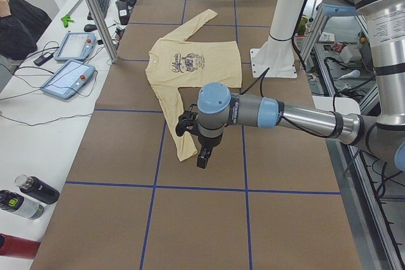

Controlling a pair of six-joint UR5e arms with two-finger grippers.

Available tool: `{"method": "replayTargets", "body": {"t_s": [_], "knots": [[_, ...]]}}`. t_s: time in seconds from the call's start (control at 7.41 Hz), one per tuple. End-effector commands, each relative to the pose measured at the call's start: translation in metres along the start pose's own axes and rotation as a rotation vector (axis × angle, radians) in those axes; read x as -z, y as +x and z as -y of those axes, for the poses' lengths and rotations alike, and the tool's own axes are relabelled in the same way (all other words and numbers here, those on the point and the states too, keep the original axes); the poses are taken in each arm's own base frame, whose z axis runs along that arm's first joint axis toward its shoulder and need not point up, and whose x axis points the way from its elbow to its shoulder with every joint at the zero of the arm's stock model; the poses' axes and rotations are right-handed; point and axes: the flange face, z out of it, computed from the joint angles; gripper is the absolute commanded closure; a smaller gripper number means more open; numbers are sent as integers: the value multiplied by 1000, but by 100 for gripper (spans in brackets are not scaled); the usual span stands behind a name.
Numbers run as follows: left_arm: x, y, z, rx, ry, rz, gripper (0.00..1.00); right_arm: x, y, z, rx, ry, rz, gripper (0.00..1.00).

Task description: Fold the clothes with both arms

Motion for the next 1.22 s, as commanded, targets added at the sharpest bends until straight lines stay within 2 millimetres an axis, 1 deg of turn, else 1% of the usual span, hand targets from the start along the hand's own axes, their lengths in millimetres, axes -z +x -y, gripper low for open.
{"method": "replayTargets", "body": {"t_s": [0.0, 0.14, 0.27, 0.41, 0.54, 0.68, 0.81, 0.95, 1.08], "knots": [[11, 8, 12, -155, 52, 8, 0, -12, -34, 24, -8, -23, 7, 0], [10, 7, 11, -181, 53, 7, 0, -23, -65, 39, 11, -30, 17, 0], [20, 11, 34, -210, 86, 25, 0, -30, -85, 44, 22, 4, 38, 0], [31, 11, 84, -282, 156, 54, 0, -54, -106, 45, 73, 7, 63, 0], [31, 9, 89, -280, 156, 53, 0, -68, -123, 46, 67, 36, 104, 0], [31, 10, 90, -283, 159, 50, 0, -88, -158, 44, 11, 82, 104, 0], [31, 10, 90, -283, 159, 49, 0, -114, -182, 39, -46, 168, 95, 0], [30, 10, 90, -283, 157, 49, 0, -139, -184, 41, -48, 196, 129, 0], [30, 8, 89, -279, 156, 49, 0, -154, -179, 41, -44, 197, 137, 0]]}}
